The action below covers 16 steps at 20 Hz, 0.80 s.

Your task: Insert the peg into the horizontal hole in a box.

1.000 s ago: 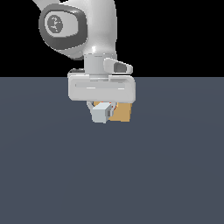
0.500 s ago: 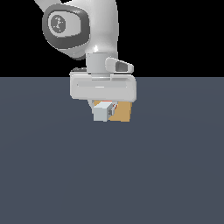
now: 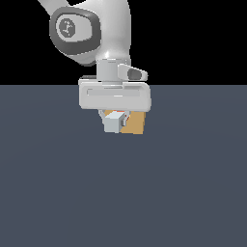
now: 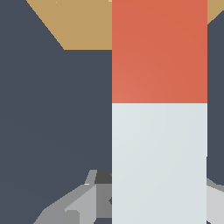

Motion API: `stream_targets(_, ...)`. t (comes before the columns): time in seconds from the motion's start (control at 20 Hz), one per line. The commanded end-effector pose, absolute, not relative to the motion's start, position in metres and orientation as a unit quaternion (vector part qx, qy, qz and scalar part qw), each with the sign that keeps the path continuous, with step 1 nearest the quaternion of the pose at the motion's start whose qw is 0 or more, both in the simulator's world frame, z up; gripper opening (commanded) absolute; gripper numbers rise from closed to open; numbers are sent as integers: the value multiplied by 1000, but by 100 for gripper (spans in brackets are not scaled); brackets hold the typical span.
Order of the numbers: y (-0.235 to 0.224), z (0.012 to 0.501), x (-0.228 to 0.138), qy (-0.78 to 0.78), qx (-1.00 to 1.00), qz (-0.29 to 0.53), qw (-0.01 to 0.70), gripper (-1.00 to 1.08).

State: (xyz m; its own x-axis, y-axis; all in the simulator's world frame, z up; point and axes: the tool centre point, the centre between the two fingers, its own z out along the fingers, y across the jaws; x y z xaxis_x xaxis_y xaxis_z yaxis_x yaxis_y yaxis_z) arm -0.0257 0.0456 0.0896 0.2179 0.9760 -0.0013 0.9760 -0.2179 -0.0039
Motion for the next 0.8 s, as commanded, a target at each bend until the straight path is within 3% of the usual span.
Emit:
stream_targets(0.0, 57, 91, -23, -626, -780, 0, 0, -100)
stream_targets(0.4, 113, 92, -11, -626, -780, -1, 0, -100)
stream_targets(0.75, 127, 92, -6, -626, -780, -1, 0, -100)
